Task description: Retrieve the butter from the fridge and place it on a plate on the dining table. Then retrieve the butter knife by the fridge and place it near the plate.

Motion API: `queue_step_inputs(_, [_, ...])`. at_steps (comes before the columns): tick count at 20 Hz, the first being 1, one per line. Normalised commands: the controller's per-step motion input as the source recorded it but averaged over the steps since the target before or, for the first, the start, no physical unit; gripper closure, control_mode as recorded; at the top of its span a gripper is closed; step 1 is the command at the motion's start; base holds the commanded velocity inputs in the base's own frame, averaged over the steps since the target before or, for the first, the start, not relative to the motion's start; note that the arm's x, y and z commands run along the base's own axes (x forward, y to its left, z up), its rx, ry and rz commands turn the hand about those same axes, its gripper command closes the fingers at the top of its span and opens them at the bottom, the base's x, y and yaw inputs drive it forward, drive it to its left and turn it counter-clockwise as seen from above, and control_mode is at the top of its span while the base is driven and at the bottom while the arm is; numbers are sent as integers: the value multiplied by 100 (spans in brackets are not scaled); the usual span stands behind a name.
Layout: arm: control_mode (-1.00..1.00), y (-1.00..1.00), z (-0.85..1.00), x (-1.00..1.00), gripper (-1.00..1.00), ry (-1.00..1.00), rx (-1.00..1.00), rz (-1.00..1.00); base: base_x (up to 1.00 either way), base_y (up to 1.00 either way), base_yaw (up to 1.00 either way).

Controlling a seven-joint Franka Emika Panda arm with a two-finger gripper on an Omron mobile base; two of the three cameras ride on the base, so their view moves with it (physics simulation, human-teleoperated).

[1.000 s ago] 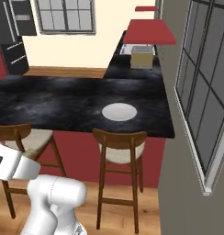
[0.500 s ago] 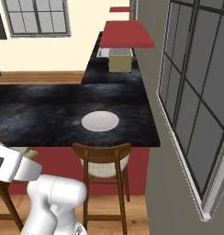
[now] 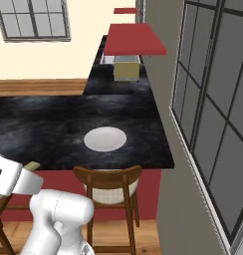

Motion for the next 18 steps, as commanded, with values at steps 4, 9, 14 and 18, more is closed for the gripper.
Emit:
queue_step_inputs(4, [100, 0, 0, 0, 100, 0, 0, 0, 83, 0, -5])
queue_step_inputs(9, [100, 0, 0, 0, 100, 0, 0, 0, 62, 4, -8])
queue_step_inputs(14, [100, 0, 0, 0, 100, 0, 0, 0, 29, 13, -3])
queue_step_inputs(18, [100, 0, 0, 0, 100, 0, 0, 0, 4, 1, 0])
